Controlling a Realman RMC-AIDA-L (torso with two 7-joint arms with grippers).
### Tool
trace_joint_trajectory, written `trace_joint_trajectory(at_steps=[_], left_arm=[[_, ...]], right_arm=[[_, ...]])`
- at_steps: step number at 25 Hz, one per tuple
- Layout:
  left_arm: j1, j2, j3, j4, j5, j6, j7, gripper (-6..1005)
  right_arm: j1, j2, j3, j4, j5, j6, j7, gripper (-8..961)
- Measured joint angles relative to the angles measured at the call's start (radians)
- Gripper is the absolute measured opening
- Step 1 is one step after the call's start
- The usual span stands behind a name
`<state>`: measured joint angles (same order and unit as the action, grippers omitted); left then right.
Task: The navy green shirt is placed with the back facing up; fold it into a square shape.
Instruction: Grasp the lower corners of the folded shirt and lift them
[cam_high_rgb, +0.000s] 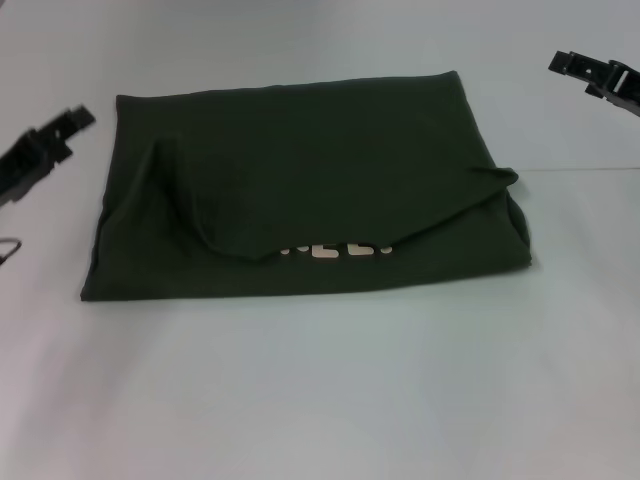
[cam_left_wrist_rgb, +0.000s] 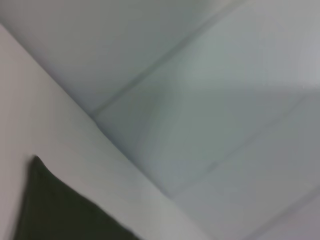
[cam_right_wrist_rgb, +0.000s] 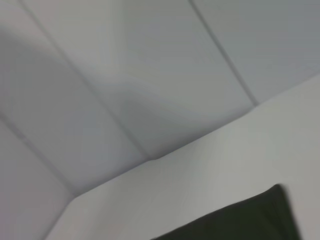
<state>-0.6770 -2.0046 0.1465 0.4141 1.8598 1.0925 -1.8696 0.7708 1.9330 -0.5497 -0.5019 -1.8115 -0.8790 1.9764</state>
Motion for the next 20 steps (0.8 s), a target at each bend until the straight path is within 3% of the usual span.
trace_joint_trajectory(at_steps=[1, 2, 6, 11, 20], left_arm=[[0.018, 0.000, 0.031, 0.028, 0.024, 0.027, -0.019, 763], [0.030, 0.000, 0.052, 0.048, 0.048, 0.035, -0.041, 763], [0.057, 0.004, 0.090, 0.104, 0.181, 0.045, -0.113, 763], [0.052, 0.005, 0.107, 0.120, 0.342, 0.035, -0.116, 763], [0.025, -0.001, 0.243, 0.113, 0.416, -0.098, -0.105, 762]], right_arm=[[-0.011, -0.015, -0.002, 0.001, 0.001, -0.046, 0.001, 815], [-0.021, -0.030, -0.004, 0.003, 0.000, -0.097, 0.004, 860], [-0.052, -0.069, -0.015, 0.006, -0.006, -0.228, 0.015, 865], [-0.068, -0.078, -0.049, 0.006, -0.006, -0.246, 0.019, 868], [-0.072, -0.081, -0.098, 0.006, -0.006, -0.239, 0.019, 868]])
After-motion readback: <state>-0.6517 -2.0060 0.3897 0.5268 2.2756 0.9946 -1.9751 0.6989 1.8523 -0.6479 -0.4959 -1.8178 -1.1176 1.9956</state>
